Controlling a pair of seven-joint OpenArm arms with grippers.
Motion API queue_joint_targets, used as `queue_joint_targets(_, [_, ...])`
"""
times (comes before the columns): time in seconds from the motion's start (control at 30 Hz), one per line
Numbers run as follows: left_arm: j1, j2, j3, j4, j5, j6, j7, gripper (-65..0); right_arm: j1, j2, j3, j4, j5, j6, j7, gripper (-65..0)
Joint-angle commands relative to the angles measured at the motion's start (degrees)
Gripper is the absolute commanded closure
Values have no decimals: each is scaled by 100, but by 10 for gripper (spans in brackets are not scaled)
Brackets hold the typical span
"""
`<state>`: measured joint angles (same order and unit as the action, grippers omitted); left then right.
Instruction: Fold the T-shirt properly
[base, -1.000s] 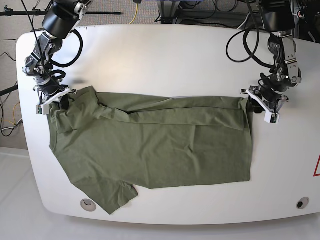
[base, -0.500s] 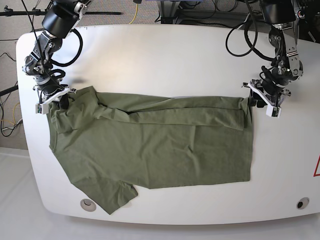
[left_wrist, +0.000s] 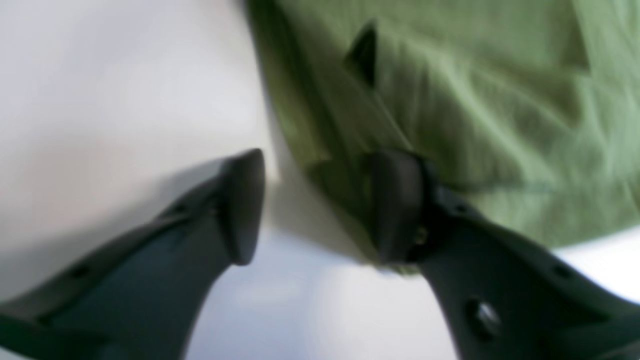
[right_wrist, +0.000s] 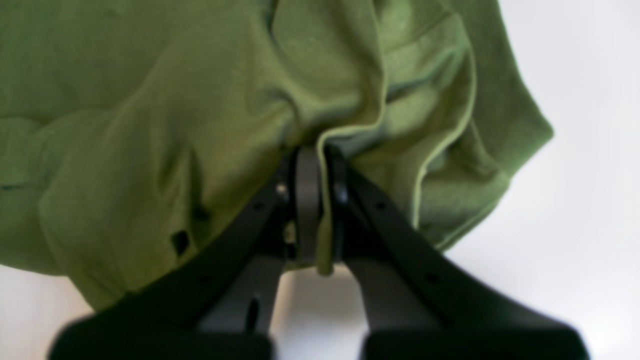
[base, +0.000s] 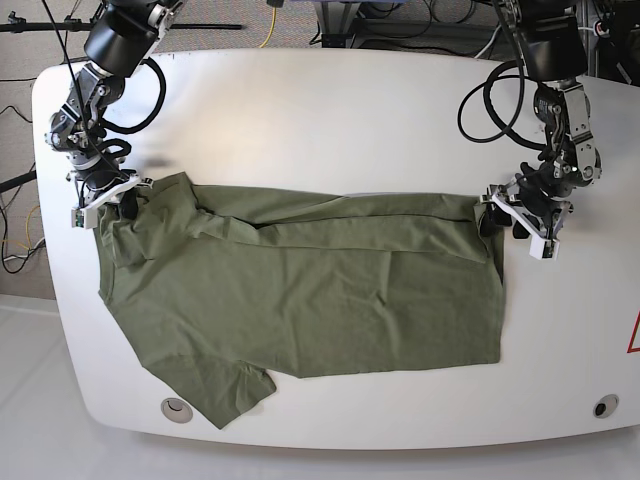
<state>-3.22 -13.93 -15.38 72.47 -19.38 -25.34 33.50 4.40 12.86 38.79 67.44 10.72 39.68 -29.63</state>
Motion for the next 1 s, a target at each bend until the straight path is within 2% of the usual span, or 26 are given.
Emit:
queue_joint_targets(0.0, [-22, -89, -2, 63, -13, 16, -23, -395, 48, 77, 9, 82, -6, 32, 5, -10])
queue_joint_targets(0.07, [-2, -88, -11, 95, -30, 13, -38, -395, 49, 77, 17, 76, -1, 32, 1, -11])
queue_joint_targets(0.27, [202, -84, -37, 426, -37, 2, -96, -270, 49, 86, 20, 72, 1, 32, 18, -8])
queue_joint_targets(0.4, [223, -101, -77, 513, -16, -3, -134, -229, 54, 84, 8, 61, 24, 32, 16, -4])
queue_joint_targets(0.67, [288, -118, -70, 478, -13, 13, -233, -326, 41, 84, 19, 59, 25, 32, 18, -5])
queue_joint_targets(0.8, [336, -112, -41, 455, 38, -3, -236, -336, 19, 73, 38, 82, 8, 32, 32, -5])
queue_joint_targets(0.97, [378, -114, -36, 468, 62, 3, -222, -303, 1, 76, 31, 76, 9, 32, 31, -5])
